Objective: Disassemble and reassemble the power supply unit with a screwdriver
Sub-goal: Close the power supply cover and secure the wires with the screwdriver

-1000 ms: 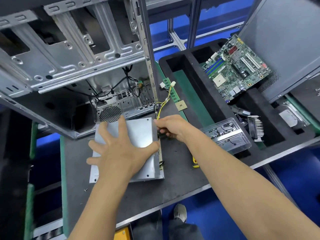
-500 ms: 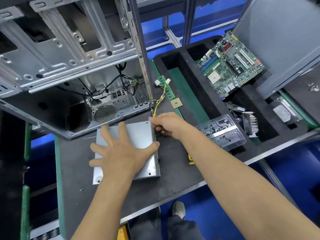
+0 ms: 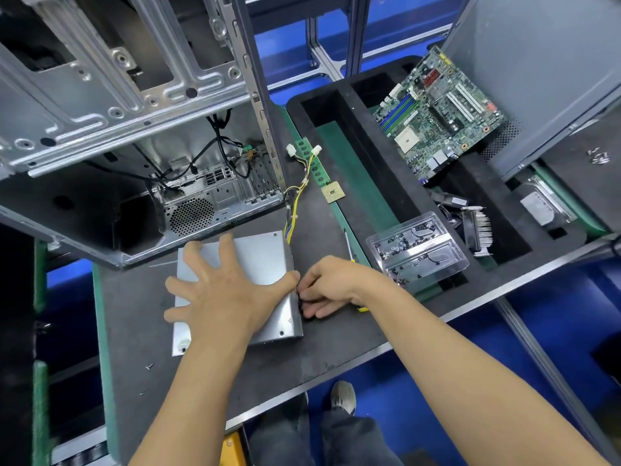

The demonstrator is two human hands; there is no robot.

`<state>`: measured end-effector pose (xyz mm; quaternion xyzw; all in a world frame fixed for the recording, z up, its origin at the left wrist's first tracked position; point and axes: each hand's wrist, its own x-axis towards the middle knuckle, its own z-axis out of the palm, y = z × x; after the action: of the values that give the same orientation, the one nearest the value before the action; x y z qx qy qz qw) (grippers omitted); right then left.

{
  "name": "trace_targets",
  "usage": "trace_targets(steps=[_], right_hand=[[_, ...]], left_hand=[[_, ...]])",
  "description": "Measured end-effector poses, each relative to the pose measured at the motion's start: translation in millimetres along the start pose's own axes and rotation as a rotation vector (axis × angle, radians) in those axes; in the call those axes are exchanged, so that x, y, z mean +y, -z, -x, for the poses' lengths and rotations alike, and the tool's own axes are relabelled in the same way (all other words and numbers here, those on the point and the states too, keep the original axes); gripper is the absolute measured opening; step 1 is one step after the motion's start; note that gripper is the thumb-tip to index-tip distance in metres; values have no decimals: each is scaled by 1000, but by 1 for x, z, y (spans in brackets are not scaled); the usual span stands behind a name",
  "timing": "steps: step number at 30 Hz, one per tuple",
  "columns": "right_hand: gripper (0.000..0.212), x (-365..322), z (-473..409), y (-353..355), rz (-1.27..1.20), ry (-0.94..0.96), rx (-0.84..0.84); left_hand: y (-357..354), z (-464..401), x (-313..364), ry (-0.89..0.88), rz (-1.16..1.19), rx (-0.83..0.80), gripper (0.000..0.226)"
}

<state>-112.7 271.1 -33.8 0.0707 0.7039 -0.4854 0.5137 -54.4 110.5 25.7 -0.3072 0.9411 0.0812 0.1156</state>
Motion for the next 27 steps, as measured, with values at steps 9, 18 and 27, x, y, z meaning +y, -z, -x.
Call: trace_targets(steps=[9, 18, 27], right_hand=[[28, 2, 7, -6, -269, -49, 17], [43, 2, 18, -10, -286, -38, 27], [35, 0, 34, 9, -267, 154, 290]], left_hand=[[-3, 5, 4, -8, -26, 20, 125], [-13, 7, 8, -2, -32, 65, 124], [-37, 3, 2, 17, 5, 73, 110]])
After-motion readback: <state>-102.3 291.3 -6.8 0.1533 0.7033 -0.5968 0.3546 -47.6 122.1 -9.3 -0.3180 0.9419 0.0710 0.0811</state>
